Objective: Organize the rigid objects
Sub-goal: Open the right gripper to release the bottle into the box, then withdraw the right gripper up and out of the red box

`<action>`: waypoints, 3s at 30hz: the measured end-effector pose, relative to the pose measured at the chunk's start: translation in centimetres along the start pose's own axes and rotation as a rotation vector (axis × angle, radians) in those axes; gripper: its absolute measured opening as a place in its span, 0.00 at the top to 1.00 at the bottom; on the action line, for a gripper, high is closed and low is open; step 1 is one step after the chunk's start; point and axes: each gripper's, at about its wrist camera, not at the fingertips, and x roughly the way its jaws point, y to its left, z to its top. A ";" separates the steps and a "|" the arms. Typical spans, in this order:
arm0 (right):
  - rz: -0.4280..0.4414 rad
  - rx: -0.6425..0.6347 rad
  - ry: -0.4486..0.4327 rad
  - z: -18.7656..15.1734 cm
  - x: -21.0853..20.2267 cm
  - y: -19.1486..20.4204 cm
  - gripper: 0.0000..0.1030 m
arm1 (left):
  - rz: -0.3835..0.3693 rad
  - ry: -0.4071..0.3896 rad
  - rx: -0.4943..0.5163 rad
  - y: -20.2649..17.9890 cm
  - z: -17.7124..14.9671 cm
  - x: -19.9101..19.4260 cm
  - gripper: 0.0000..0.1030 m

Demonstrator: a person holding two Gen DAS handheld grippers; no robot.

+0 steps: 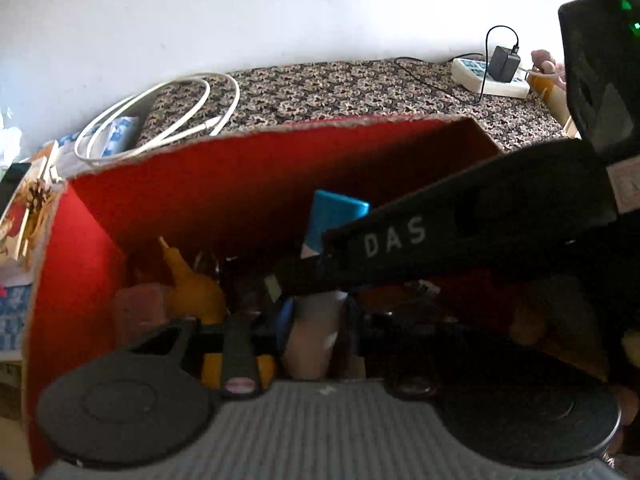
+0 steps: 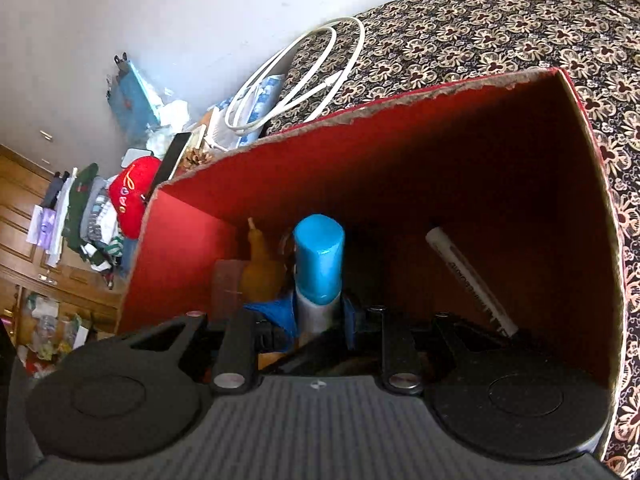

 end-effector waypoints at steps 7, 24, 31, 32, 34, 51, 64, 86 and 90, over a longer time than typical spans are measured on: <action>-0.010 0.039 -0.017 0.0 0.0 -0.6 0.90 | 0.028 0.001 0.012 -0.4 -0.1 -0.1 0.73; -0.045 -0.033 -0.150 -0.7 -1.4 0.5 0.90 | 0.052 -0.019 0.015 -0.6 -0.3 -0.2 0.61; -0.065 -0.037 -0.185 -0.8 -1.6 0.5 0.90 | 0.060 -0.020 0.006 -0.6 -0.2 -0.2 0.59; -0.067 -0.034 -0.185 -0.8 -1.5 0.5 0.90 | 0.062 -0.021 0.006 -0.7 -0.2 -0.3 0.59; -0.073 -0.029 -0.187 -0.8 -1.5 0.5 0.90 | 0.067 -0.021 0.005 -0.7 -0.2 -0.2 0.59; -0.074 -0.037 -0.191 -1.0 -1.6 0.7 0.90 | 0.108 -0.003 0.012 -1.0 -0.2 0.0 0.59; -0.096 -0.036 -0.321 -2.1 -4.9 0.8 0.89 | 0.190 -0.014 -0.011 -1.2 -0.2 -0.3 0.53; -0.317 0.001 -0.439 -9.5 -16.6 -2.2 0.89 | 0.245 -0.132 -0.002 -8.1 -2.6 -10.4 0.41; -0.365 0.015 -0.441 -10.9 -18.3 -3.7 0.89 | 0.225 -0.123 -0.001 -10.0 -3.0 -11.0 0.40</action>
